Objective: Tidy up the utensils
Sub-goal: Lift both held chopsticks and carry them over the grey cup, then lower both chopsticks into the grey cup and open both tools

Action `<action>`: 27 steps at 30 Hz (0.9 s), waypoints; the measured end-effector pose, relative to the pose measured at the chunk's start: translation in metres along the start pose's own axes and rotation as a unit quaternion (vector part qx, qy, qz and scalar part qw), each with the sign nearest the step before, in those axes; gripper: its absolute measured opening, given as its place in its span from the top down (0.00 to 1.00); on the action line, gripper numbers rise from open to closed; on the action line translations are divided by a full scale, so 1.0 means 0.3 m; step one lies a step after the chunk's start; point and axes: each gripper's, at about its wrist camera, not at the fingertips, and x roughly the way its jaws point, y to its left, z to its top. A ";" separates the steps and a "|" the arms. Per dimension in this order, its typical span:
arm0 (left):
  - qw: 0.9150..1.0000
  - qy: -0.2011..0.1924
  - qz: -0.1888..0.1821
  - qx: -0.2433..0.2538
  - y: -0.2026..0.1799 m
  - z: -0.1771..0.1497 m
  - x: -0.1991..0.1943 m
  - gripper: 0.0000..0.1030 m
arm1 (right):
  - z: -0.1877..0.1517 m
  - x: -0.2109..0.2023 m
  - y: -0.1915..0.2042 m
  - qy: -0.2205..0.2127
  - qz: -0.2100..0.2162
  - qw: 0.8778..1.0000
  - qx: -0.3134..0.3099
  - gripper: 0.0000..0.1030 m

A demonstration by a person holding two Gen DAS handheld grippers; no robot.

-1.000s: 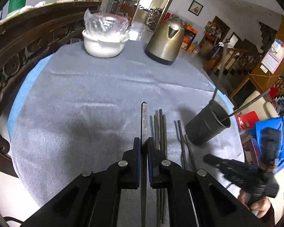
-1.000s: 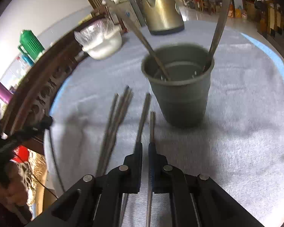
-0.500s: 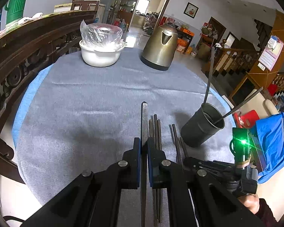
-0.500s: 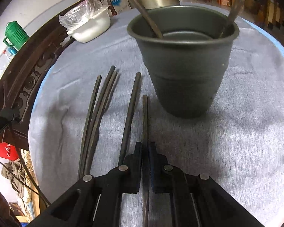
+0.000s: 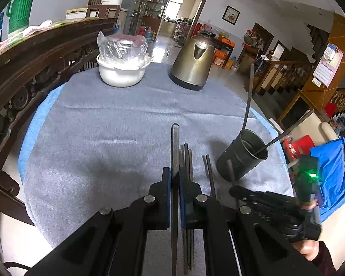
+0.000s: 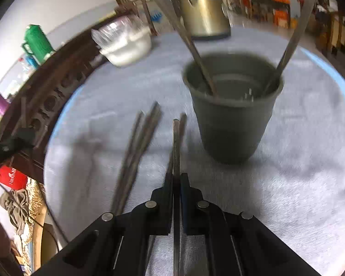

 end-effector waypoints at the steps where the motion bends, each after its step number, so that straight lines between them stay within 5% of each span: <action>1: 1.000 -0.002 0.000 0.000 -0.003 0.002 -0.005 0.93 | 0.001 -0.026 0.002 -0.012 0.006 1.000 -0.001 0.94; 11: 1.000 -0.026 -0.007 0.008 -0.050 0.028 -0.069 0.93 | 0.016 -0.239 0.013 -0.126 0.045 0.991 0.006 0.94; 27: 0.996 -0.075 -0.040 0.035 -0.193 0.134 -0.124 0.93 | 0.091 -0.483 -0.040 -0.280 0.053 0.958 0.044 0.94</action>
